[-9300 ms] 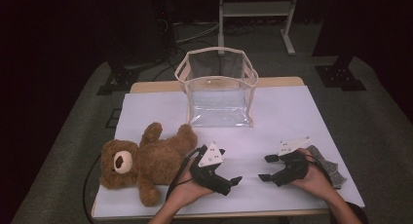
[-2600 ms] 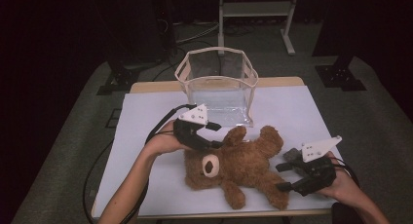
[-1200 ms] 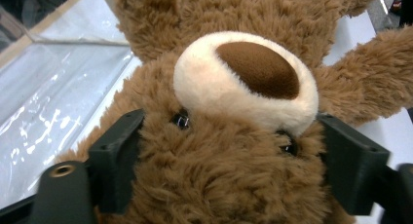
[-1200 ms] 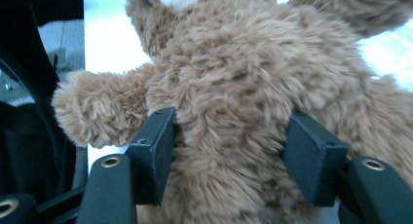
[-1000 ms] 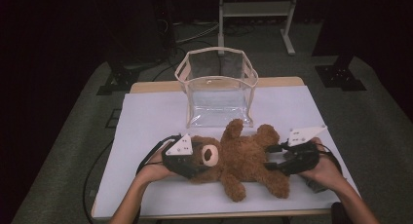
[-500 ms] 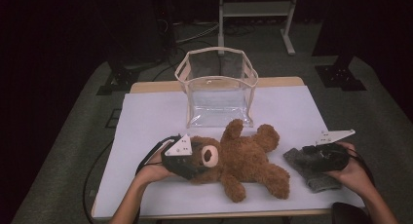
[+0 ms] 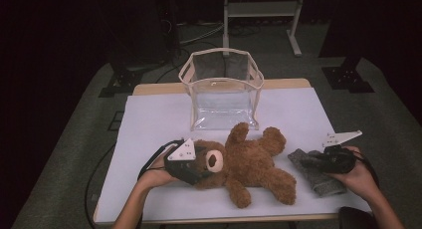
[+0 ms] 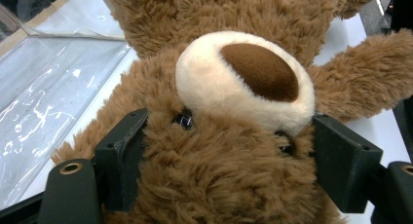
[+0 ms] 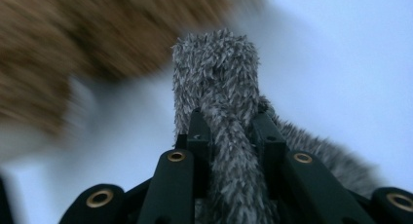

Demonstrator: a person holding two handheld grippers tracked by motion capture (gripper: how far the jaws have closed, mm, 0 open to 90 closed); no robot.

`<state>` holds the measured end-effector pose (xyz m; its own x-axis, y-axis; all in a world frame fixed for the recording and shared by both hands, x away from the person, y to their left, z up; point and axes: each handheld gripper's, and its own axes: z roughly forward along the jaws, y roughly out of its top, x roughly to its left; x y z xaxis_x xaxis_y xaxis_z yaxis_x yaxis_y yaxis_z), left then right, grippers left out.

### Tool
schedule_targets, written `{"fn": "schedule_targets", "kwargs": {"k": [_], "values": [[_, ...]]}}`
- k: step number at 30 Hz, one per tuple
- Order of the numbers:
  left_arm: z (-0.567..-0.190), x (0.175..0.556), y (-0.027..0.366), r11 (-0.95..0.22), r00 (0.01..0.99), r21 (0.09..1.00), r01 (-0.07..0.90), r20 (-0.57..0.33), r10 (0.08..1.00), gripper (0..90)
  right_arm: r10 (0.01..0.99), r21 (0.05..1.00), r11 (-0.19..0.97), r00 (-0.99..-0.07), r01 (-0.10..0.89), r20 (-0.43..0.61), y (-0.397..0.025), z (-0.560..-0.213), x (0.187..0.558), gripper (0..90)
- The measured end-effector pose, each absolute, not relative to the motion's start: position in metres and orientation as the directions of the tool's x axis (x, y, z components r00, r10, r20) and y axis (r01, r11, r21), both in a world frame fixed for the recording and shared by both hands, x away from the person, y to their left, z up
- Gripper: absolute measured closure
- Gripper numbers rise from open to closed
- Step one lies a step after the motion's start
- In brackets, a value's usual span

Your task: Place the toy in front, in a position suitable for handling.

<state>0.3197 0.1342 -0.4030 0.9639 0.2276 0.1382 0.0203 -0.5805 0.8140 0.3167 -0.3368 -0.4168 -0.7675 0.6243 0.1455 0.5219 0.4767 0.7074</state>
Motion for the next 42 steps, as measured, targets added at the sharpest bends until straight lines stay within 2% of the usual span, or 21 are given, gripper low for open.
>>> {"fn": "schedule_targets", "kwargs": {"k": [3, 8, 14, 17, 30, 34, 42], "values": [[-0.403, 0.320, 0.133, -0.580, 0.962, 0.814, 0.028, 0.135, 0.237, 22.5, 0.547, 0.756, 0.478, -0.825, 0.447, 0.142, -0.315, -0.388, 0.311, 73.3], [-0.400, 0.320, 0.130, -0.594, 0.959, 0.804, 0.035, 0.141, 0.247, 22.6, 0.386, 0.786, 0.547, -0.920, 0.290, 0.071, -0.253, -0.351, 0.305, 73.2], [-0.401, 0.319, 0.129, -0.588, 0.956, 0.807, 0.053, 0.129, 0.264, 22.6, 0.252, 0.762, 0.617, -0.966, 0.198, 0.047, -0.193, -0.353, 0.305, 73.1], [-0.401, 0.319, 0.129, -0.589, 0.956, 0.806, 0.057, 0.127, 0.266, 22.6, 0.252, 0.764, 0.613, -0.966, 0.203, 0.055, -0.196, -0.361, 0.304, 73.0], [-0.400, 0.321, 0.128, -0.578, 0.955, 0.812, 0.076, 0.107, 0.276, 22.6, 0.420, 0.764, 0.545, -0.901, 0.346, 0.109, -0.276, -0.398, 0.271, 72.1], [-0.400, 0.322, 0.127, -0.575, 0.954, 0.814, 0.087, 0.098, 0.284, 22.5, 0.416, 0.777, 0.549, -0.907, 0.310, 0.067, -0.271, -0.390, 0.270, 72.1], [-0.400, 0.322, 0.129, -0.577, 0.950, 0.811, 0.099, 0.095, 0.296, 22.5, 0.380, 0.825, 0.535, -0.924, 0.181, -0.043, -0.225, -0.375, 0.280, 71.1]]}}
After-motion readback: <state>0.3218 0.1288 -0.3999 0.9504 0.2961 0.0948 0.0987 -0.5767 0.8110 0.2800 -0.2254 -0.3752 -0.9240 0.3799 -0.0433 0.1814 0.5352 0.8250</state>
